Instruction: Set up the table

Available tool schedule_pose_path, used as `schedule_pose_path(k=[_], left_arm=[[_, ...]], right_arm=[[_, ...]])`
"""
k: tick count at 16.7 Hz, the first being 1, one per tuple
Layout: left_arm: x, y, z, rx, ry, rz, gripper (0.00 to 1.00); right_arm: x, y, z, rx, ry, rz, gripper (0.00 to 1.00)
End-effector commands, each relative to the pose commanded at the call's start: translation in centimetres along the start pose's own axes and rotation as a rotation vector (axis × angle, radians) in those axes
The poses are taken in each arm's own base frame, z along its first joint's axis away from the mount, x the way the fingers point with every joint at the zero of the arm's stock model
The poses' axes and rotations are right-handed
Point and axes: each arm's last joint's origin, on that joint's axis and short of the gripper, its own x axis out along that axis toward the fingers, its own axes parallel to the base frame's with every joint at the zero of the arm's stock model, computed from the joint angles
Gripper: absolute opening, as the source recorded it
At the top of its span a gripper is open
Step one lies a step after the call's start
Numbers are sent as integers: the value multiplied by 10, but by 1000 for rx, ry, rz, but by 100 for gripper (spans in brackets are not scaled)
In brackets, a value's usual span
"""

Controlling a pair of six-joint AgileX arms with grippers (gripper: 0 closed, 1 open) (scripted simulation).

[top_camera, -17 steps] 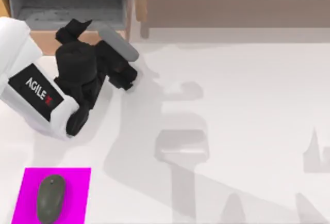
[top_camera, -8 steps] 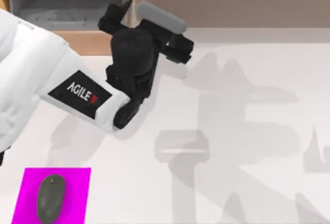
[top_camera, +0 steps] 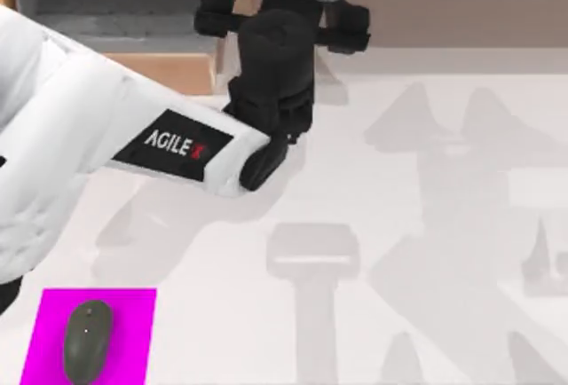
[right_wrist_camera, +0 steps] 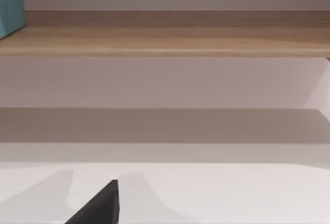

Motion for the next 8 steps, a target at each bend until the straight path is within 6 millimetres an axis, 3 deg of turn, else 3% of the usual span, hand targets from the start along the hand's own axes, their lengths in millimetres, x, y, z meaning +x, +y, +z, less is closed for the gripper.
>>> schedule_pose_path(k=[8], left_arm=[[8,-39,41,-176,-19,45,100]], right_arm=[[0,0,0,0,0,0,100]])
